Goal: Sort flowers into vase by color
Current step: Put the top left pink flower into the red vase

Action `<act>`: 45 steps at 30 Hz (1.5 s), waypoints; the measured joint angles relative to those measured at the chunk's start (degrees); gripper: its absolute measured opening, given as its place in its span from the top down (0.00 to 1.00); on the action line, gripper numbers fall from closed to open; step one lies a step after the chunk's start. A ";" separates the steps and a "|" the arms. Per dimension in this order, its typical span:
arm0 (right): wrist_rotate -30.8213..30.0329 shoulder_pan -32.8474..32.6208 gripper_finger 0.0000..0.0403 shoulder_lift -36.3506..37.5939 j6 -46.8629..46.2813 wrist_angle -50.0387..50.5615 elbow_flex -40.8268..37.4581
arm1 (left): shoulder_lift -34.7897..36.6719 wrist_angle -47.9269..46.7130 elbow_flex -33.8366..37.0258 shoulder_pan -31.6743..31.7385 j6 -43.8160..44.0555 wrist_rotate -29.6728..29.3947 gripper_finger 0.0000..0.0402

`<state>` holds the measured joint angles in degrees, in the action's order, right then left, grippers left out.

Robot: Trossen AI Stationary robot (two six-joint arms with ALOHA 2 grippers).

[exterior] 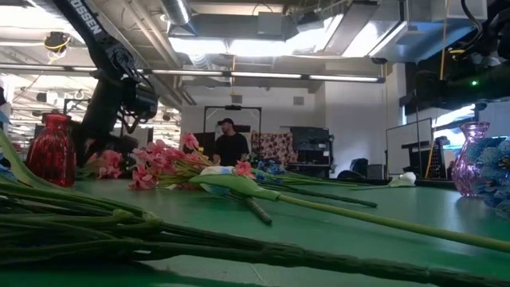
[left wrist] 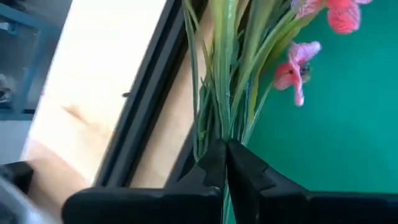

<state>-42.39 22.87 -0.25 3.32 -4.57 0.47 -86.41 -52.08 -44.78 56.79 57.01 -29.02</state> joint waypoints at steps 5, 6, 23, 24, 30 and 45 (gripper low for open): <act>0.02 0.00 0.97 0.00 0.01 0.00 0.00 | 2.75 -2.33 -2.14 -3.95 -4.88 -0.97 1.00; 0.00 0.00 0.97 0.00 0.01 0.02 0.02 | 3.90 -2.86 -2.59 -5.04 -5.11 -1.25 1.00; 0.00 0.00 0.97 0.00 -0.01 0.00 0.00 | 23.47 18.87 -4.48 -36.00 -0.10 4.72 1.00; 0.00 0.01 0.97 0.00 0.01 0.00 0.01 | 22.75 21.71 -4.52 -36.93 -0.35 4.73 1.00; 0.00 0.00 0.97 0.00 0.01 0.00 0.02 | 17.37 33.65 -4.52 -43.20 3.51 5.75 1.00; 0.00 0.01 0.97 0.00 0.01 0.00 0.02 | 15.21 38.11 -4.52 -65.58 5.83 7.86 1.00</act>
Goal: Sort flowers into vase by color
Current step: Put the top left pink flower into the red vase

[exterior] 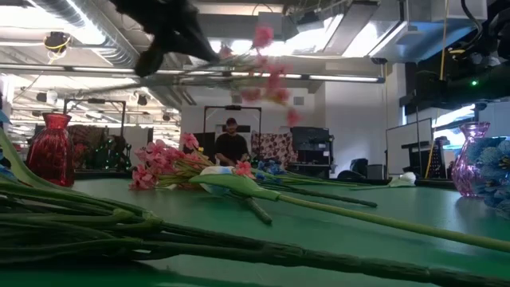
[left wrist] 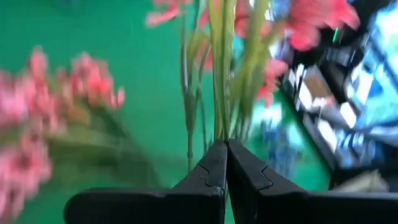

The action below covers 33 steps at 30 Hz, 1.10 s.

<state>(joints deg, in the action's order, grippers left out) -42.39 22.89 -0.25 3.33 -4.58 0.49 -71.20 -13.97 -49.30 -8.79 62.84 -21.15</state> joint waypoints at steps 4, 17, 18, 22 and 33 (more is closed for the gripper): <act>0.00 -0.01 0.97 0.00 0.00 0.00 -0.02 | -0.02 -6.78 0.00 -6.31 4.70 0.82 1.00; 0.00 -0.01 0.97 0.00 0.00 0.00 0.00 | -6.59 -19.22 0.07 -13.84 7.25 2.62 0.89; 0.00 0.01 0.97 0.00 0.00 0.00 -0.02 | -7.80 -19.12 0.07 -13.87 7.07 2.92 0.87; 0.00 0.01 0.97 0.00 0.00 0.00 -0.01 | -12.27 -19.27 0.07 -13.78 4.31 5.78 0.77; 0.01 -0.01 0.97 0.00 0.00 0.00 -0.01 | -15.55 -14.24 1.81 -13.99 0.22 2.48 0.58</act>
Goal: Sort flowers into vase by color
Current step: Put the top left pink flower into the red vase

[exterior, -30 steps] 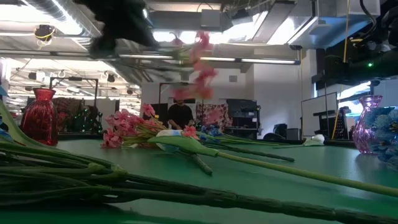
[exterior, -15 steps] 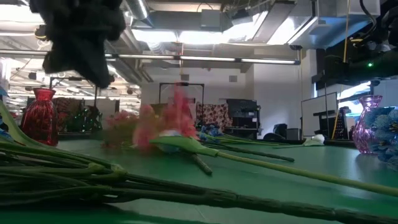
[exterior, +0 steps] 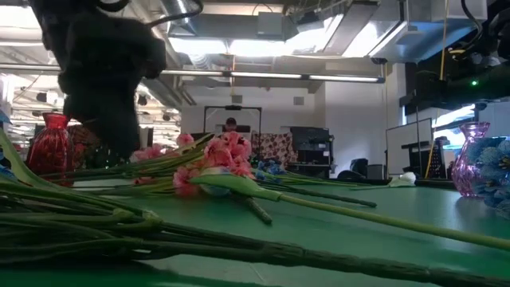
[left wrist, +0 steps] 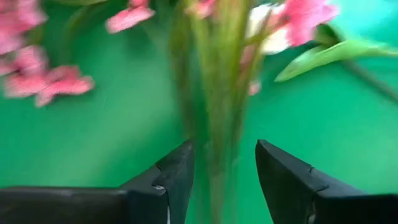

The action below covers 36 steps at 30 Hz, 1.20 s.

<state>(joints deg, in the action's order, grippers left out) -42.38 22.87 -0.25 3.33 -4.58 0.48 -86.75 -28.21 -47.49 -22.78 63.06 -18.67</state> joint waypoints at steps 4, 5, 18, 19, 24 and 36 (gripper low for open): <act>-0.01 0.00 0.97 0.00 0.00 0.00 0.01 | -0.08 4.83 3.03 0.81 -0.63 -0.44 0.55; -0.01 0.02 0.97 0.00 0.00 0.00 0.01 | -0.08 5.52 3.81 1.11 -0.66 -1.02 0.54; -0.01 0.00 0.97 0.00 -0.02 0.00 -0.01 | -0.41 20.05 12.24 2.26 -12.67 -2.02 0.57; -0.01 0.00 0.97 0.00 0.00 0.02 0.01 | -0.41 20.09 12.69 2.26 -12.69 -2.70 0.57; -0.01 0.02 0.97 0.00 0.00 0.00 0.00 | -0.41 19.99 13.87 2.26 -13.28 -2.89 0.58; -0.01 0.02 0.97 0.00 0.00 0.02 0.01 | 1.74 19.67 12.56 2.24 -13.55 -2.82 0.97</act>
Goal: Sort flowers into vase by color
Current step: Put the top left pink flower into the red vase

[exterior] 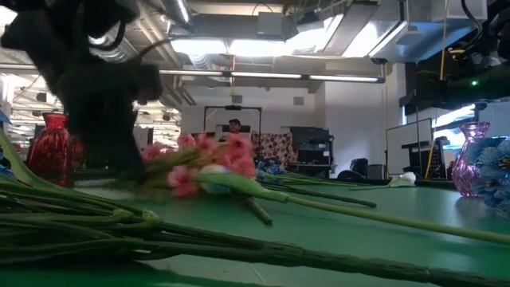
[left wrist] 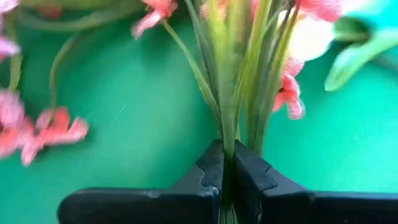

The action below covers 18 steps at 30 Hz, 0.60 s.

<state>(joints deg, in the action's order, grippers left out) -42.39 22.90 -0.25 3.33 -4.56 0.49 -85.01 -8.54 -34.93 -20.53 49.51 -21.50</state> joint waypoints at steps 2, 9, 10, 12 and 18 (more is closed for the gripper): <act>0.00 -0.02 0.97 0.00 0.00 -0.02 0.00 | 2.33 -0.05 -1.03 -0.11 -2.35 -0.27 0.97; 0.00 -0.02 0.97 0.00 0.00 0.00 -0.01 | 15.93 -2.75 -5.14 -0.15 -11.57 -8.32 0.99; 0.00 -0.01 0.97 0.00 -0.01 -0.02 -0.02 | 18.34 -3.12 -5.63 -0.15 -13.06 -9.36 0.99; 0.00 0.00 0.97 0.00 0.00 0.00 0.00 | 23.45 -3.04 -6.23 -0.15 -16.21 -10.62 0.99; 0.00 -0.02 0.97 0.00 0.00 -0.02 -0.02 | 38.34 -2.94 -6.50 -0.15 -23.76 -10.50 0.99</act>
<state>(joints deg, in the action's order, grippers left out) -42.39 22.88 -0.25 3.33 -4.58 0.47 -46.67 -11.48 -41.43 -20.69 25.74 -32.00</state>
